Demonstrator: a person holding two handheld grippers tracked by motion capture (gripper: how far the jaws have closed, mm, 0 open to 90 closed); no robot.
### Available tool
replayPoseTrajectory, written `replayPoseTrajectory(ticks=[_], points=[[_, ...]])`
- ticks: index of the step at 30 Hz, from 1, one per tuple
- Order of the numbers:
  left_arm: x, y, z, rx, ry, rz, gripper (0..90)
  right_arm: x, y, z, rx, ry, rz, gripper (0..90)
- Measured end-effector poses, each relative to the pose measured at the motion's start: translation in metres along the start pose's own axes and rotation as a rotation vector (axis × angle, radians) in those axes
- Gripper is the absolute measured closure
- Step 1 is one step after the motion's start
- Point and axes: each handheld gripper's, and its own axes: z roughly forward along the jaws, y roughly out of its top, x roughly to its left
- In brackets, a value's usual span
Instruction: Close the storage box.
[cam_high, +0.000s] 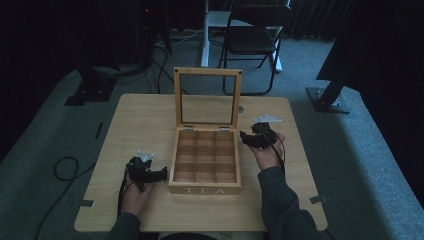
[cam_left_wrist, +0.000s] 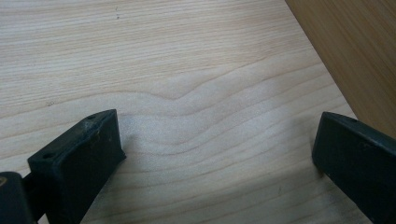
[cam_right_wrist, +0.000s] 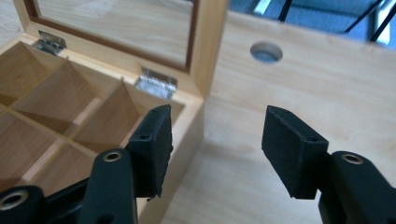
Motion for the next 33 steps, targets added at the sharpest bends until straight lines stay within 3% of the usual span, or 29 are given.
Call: replayPoseTrajectory(ticks=[11, 18, 26, 33], points=[[0.000, 0.000, 0.000, 0.000, 0.000, 0.001, 1.6, 0.003, 0.028, 0.007, -0.019, 0.045, -0.006, 46.0], [0.000, 0.000, 0.000, 0.000, 0.000, 0.002, 1.6, 0.002, 0.044, 0.010, -0.052, 0.078, 0.015, 43.8], [0.000, 0.000, 0.000, 0.001, 0.000, 0.001, 1.6, 0.003, 0.059, 0.015, -0.078, 0.084, 0.004, 44.0], [0.000, 0.000, 0.000, 0.001, -0.001, 0.000, 1.6, -0.008, 0.080, 0.020, -0.092, 0.067, 0.018, 44.5]])
